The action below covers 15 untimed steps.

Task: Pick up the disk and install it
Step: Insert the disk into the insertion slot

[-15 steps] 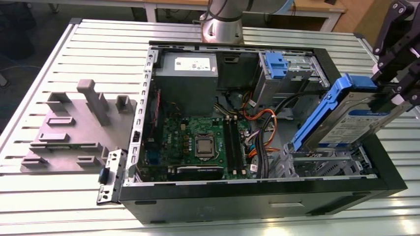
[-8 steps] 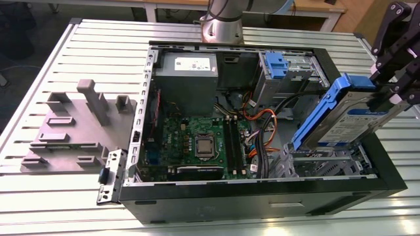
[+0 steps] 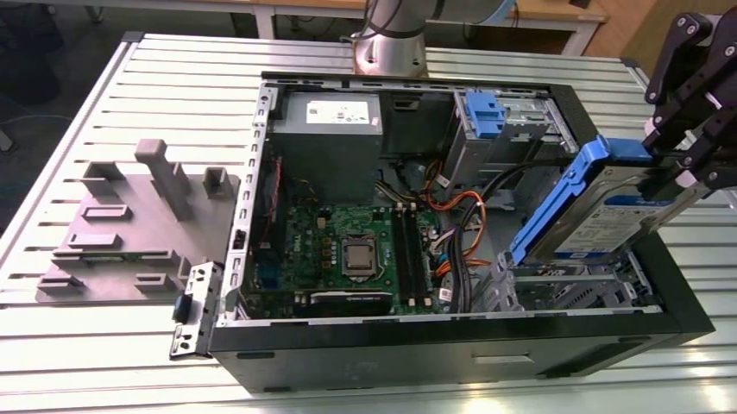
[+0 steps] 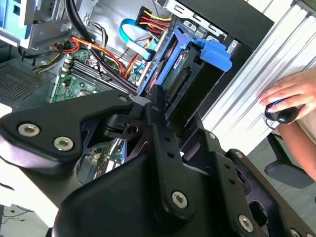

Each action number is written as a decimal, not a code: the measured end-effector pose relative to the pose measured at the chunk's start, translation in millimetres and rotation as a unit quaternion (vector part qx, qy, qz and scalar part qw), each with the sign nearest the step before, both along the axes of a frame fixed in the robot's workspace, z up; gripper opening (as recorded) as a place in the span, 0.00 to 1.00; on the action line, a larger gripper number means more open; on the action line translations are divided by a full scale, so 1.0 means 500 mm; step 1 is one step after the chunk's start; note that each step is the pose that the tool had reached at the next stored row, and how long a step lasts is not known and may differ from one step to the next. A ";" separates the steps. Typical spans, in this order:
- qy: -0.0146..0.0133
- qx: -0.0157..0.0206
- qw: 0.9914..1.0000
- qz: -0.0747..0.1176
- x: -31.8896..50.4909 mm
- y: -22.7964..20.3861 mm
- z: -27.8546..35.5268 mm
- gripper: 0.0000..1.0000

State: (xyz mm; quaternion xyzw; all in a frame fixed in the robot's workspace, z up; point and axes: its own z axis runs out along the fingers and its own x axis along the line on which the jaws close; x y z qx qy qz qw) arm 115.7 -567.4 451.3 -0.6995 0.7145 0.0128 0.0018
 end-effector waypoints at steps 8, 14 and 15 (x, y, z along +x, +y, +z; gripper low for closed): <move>0.000 0.000 1.000 0.000 0.000 -0.0023 0.000 0.35; 0.000 0.000 1.000 0.000 0.000 -0.0037 -0.003 0.35; 0.000 0.000 1.000 0.000 0.000 -0.0038 -0.003 0.35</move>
